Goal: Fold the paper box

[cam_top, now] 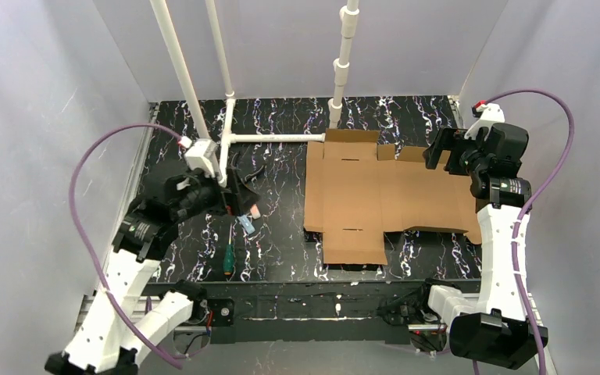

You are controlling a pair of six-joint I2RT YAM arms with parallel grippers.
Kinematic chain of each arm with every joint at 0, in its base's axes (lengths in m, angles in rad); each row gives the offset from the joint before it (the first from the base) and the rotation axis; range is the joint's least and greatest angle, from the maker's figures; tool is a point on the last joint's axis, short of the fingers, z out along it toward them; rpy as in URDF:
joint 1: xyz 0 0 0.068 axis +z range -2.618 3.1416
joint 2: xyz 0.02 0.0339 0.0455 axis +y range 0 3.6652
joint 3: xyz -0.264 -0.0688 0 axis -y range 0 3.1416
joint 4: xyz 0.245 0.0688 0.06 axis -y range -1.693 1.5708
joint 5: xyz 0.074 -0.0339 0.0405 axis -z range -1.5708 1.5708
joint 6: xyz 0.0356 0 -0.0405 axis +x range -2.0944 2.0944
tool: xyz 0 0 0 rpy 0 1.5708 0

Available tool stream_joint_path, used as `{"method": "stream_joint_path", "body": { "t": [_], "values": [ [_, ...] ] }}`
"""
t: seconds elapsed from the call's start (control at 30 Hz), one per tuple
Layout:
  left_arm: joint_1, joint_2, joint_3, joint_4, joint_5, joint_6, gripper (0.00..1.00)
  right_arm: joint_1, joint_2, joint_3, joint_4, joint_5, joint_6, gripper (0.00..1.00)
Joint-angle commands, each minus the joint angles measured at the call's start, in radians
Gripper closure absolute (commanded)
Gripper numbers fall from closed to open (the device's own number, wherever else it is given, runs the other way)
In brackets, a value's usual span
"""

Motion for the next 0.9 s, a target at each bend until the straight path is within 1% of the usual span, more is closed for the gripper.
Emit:
{"method": "stream_joint_path", "body": {
  "t": [0.0,0.1,0.17,0.2,0.23,0.37,0.47,0.57,0.67,0.73,0.87],
  "values": [
    [-0.197,0.084,-0.013,-0.007,-0.084,0.019,0.01,-0.007,0.001,-0.011,0.065,-0.023,0.03,0.0],
    [-0.329,0.135,-0.024,-0.004,-0.157,0.01,0.01,-0.008,0.002,-0.032,0.069,-0.026,0.03,0.0],
    [-0.388,0.148,-0.048,0.024,-0.192,-0.014,0.01,-0.008,0.001,-0.051,0.071,-0.04,0.022,0.0],
    [-0.401,0.146,-0.068,0.051,-0.198,-0.031,0.01,-0.007,-0.001,-0.063,0.071,-0.057,0.003,0.0],
    [-0.406,0.143,-0.097,0.087,-0.196,-0.054,0.01,-0.008,-0.002,-0.077,0.072,-0.085,-0.031,0.0],
    [-0.408,0.137,-0.235,0.251,-0.184,-0.191,0.0,-0.007,-0.008,-0.143,0.052,-0.335,-0.239,0.0],
    [-0.408,0.146,-0.344,0.399,-0.195,-0.333,0.01,-0.007,-0.017,-0.204,0.038,-0.451,-0.342,0.0],
    [-0.408,0.172,-0.442,0.556,-0.203,-0.445,0.01,-0.008,-0.021,-0.259,0.043,-0.505,-0.416,0.0],
    [-0.408,0.216,-0.494,0.683,-0.203,-0.516,0.01,-0.008,-0.023,-0.324,0.108,-0.554,-0.423,0.0],
    [-0.408,0.265,-0.484,0.698,-0.198,-0.537,0.01,-0.009,-0.027,-0.351,0.143,-0.564,-0.427,0.0],
    [-0.408,0.344,-0.439,0.67,-0.216,-0.524,0.01,-0.01,-0.025,-0.382,0.186,-0.564,-0.435,0.0]
  ]
}}
